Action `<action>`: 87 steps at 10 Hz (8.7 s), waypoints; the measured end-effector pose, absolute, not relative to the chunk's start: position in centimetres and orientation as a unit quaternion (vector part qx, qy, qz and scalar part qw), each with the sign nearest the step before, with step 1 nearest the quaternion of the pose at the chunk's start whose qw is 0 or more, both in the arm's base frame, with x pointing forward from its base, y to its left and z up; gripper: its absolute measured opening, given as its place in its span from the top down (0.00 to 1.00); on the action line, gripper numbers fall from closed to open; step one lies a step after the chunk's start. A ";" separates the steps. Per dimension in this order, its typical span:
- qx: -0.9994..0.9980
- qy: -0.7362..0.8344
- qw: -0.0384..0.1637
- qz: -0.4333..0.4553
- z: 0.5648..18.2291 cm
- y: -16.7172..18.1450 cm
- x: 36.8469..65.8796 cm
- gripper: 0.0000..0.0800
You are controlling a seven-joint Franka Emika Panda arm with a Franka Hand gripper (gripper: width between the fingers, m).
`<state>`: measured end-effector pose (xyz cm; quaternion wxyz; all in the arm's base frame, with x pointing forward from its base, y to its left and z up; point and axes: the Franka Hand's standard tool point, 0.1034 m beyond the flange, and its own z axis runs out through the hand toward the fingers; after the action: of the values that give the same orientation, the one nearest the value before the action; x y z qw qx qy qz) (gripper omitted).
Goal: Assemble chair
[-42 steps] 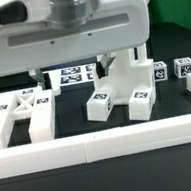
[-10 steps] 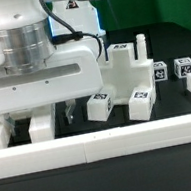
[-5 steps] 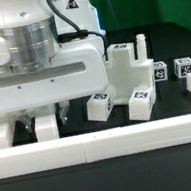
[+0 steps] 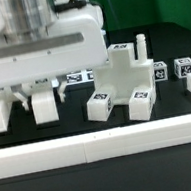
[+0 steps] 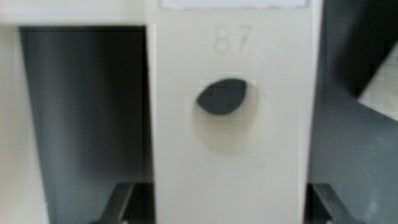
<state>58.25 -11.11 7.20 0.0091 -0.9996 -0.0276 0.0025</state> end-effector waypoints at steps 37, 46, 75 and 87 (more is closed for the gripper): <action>-0.978 0.209 0.026 0.001 12.2 4.9 55.0 0.64; -0.977 0.209 0.031 -0.014 12.3 5.1 54.8 0.64; -0.973 0.222 0.035 -0.049 12.2 5.0 54.2 0.64; -0.980 0.181 0.030 -0.072 11.8 5.0 55.6 0.64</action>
Offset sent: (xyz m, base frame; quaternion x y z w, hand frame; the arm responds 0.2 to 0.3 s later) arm -0.0057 0.0134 0.0327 -0.0426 0.0149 -0.0020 0.9990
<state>55.65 5.02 11.76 0.0301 -0.9803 0.1811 -0.0723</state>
